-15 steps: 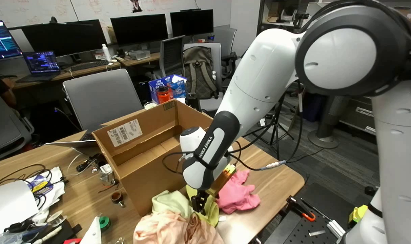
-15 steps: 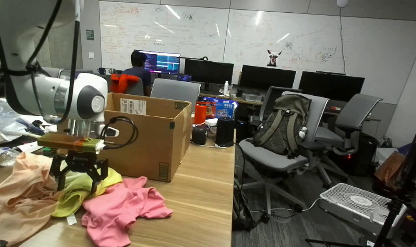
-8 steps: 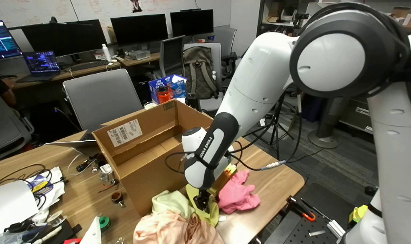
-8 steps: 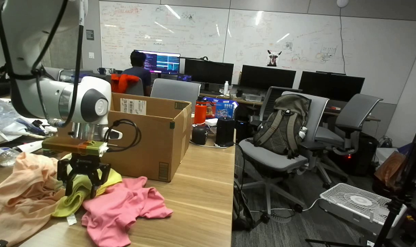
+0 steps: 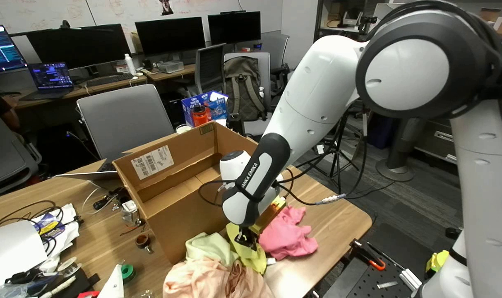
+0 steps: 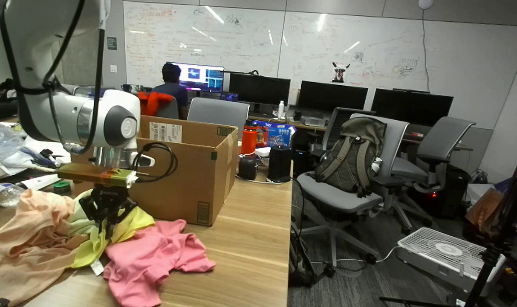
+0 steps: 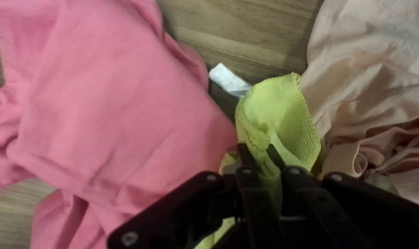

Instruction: Put the yellow towel, the pink and peach shirt in the box and the green towel respectively

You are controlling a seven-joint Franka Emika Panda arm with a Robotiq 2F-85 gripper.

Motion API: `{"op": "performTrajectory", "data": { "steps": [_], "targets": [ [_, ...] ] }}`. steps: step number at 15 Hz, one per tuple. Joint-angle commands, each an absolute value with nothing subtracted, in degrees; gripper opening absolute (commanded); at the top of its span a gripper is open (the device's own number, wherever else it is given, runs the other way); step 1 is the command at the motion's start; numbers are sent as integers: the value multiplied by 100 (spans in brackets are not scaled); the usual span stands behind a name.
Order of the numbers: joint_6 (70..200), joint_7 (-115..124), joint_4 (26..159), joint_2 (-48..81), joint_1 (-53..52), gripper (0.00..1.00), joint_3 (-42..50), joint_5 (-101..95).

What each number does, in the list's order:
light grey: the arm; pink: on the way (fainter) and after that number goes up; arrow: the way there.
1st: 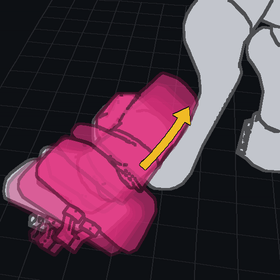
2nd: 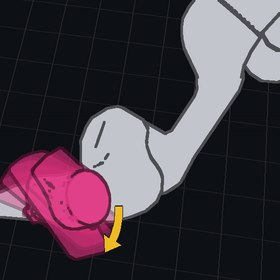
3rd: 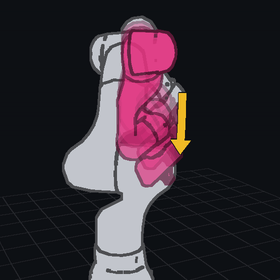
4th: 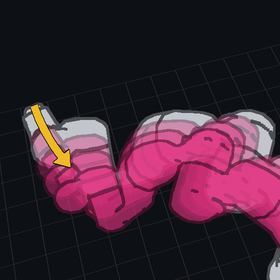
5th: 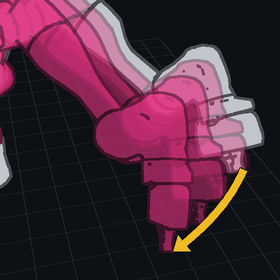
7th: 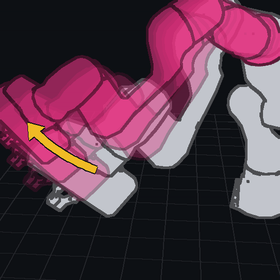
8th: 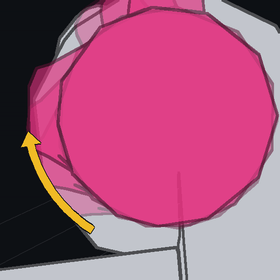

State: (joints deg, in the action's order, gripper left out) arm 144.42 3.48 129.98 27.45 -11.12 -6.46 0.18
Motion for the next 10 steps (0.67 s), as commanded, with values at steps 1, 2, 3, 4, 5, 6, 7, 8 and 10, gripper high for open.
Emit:
{"op": "performTrajectory", "data": {
  "steps": [1, 2, 3, 4, 5, 6, 7, 8, 10],
  "targets": [
    [14466, 585, 13102, 2310, -1142, 1, -544, -100],
    [14461, 642, 13127, 2189, -1141, 3, -524, -96],
    [14463, 715, 13179, 2012, -1148, 3, -481, -127],
    [14468, 786, 13222, 1851, -1153, 3, -443, -156],
    [14465, 884, 13253, 1687, -1162, 3, -417, -169],
    [14452, 950, 13297, 1500, -1150, 3, -399, -176],
    [14421, 1063, 13318, 1328, -1162, 3, -370, -223],
    [14422, 1181, 13339, 1164, -1174, 3, -336, -313],
    [14369, 1439, 13379, 815, -1184, 3, -324, -517]
  ]
}}
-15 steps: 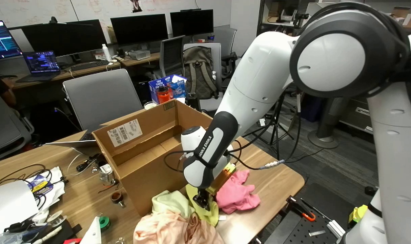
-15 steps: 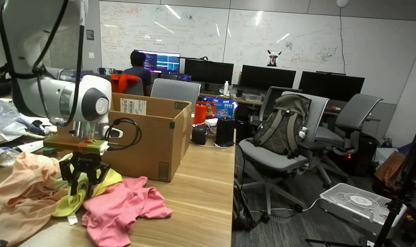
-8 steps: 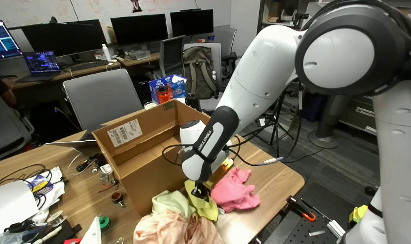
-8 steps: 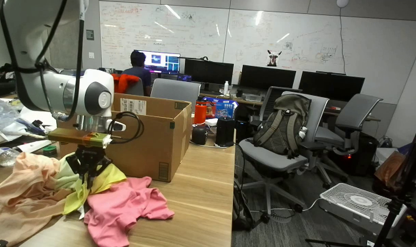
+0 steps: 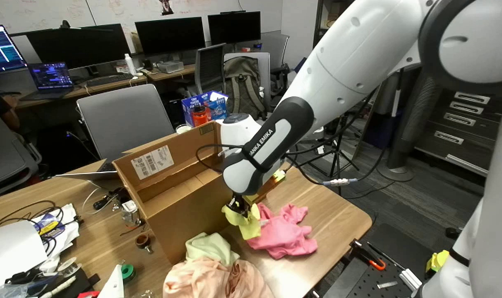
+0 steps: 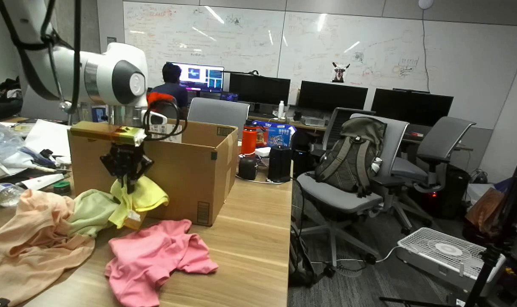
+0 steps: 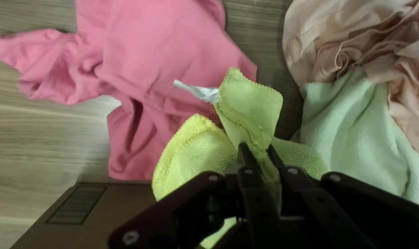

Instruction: Put the yellow towel, the pink and peach shirt in the box and the green towel respectively

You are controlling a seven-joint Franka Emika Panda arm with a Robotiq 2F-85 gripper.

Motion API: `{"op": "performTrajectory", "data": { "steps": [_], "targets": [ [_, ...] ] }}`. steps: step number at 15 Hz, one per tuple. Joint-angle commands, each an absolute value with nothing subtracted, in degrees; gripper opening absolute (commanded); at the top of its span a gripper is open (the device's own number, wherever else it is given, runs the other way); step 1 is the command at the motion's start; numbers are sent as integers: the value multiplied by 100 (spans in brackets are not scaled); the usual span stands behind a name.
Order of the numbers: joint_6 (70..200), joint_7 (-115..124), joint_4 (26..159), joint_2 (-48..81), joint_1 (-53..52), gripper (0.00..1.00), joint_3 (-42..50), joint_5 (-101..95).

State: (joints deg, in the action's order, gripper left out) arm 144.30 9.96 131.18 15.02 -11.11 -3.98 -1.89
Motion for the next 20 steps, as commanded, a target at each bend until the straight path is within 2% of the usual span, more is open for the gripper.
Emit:
{"op": "performTrajectory", "data": {
  "steps": [1, 10, 20],
  "targets": [
    [14361, 1547, 13404, 628, -1174, 3, -325, -639],
    [13889, 2220, 12599, -601, -856, 3, -586, -1826],
    [13203, 2239, 11071, 195, -747, 3, -872, -2510]
  ]
}}
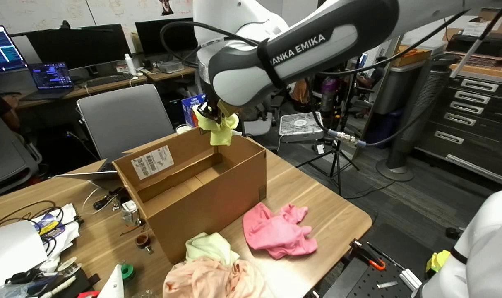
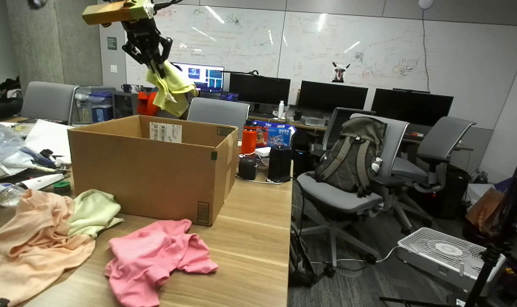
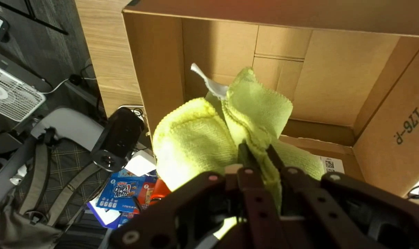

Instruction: Put the yellow towel, the pink and peach shirt in the box and the green towel respectively

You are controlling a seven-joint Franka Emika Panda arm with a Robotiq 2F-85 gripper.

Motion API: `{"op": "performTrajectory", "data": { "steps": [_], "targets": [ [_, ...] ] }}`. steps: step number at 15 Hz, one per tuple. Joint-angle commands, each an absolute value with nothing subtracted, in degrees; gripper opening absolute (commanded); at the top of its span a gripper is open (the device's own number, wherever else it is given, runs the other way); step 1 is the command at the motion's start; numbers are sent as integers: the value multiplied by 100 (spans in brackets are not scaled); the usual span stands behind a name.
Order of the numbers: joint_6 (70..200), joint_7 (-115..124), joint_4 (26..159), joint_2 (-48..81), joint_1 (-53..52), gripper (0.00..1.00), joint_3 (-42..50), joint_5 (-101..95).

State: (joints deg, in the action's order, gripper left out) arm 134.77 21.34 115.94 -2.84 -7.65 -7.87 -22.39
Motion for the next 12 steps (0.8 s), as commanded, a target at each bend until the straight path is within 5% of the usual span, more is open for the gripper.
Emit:
{"op": "performTrajectory", "data": {
  "steps": [1, 12],
  "targets": [
    [13118, 2243, 10981, 332, -768, 3, -860, -2570],
    [12751, 2069, 10195, 1386, -1036, 5, -567, -2559]
  ]
}}
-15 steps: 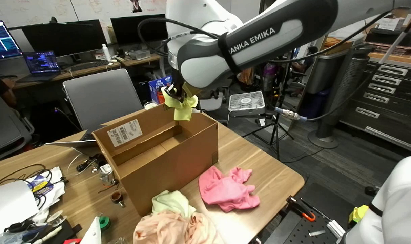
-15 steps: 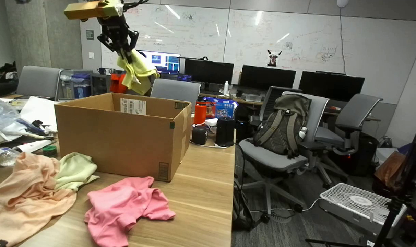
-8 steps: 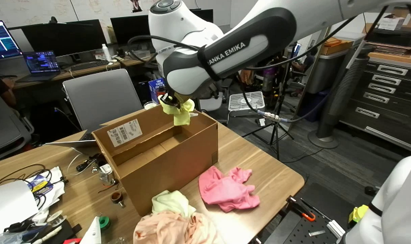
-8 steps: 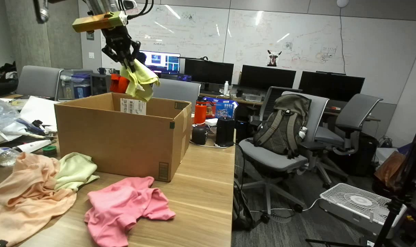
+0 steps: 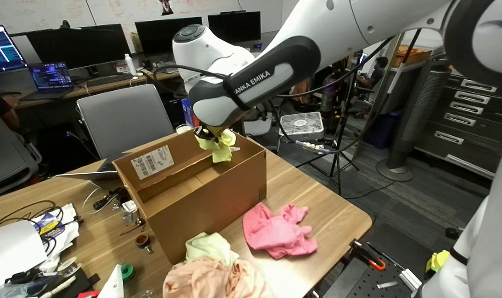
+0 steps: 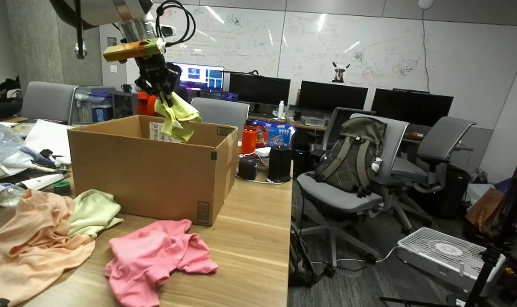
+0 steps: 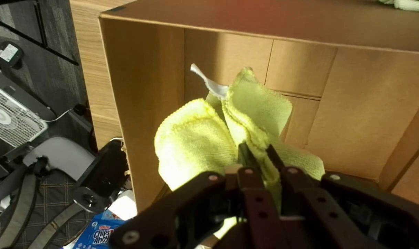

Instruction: Put the yellow towel, the pink and peach shirt in the box and the green towel respectively

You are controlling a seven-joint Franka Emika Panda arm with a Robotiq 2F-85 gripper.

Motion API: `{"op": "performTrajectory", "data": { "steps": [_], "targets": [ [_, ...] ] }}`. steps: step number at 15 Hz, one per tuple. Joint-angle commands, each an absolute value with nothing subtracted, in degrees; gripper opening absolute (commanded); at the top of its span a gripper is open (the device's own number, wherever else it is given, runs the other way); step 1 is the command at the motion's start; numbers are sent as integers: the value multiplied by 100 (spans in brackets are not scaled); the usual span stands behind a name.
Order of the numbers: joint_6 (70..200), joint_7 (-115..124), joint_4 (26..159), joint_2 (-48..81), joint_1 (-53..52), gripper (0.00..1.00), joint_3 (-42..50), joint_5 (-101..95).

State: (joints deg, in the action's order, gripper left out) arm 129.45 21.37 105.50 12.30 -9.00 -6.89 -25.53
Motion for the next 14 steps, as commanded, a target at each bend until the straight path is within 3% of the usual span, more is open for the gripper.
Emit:
{"op": "performTrajectory", "data": {
  "steps": [1, 3, 10, 11, 14],
  "targets": [
    [12771, 2053, 10188, 1394, -1044, 35, -550, -2537],
    [12759, 2053, 10169, 1410, -1057, 41, -515, -2533],
    [12547, 2082, 10321, 1296, -1049, 95, -423, -2476],
    [12448, 2083, 10372, 1264, -1051, 99, -426, -2462],
    [12122, 2055, 10497, 1148, -1045, 100, -475, -2278]
  ]
}}
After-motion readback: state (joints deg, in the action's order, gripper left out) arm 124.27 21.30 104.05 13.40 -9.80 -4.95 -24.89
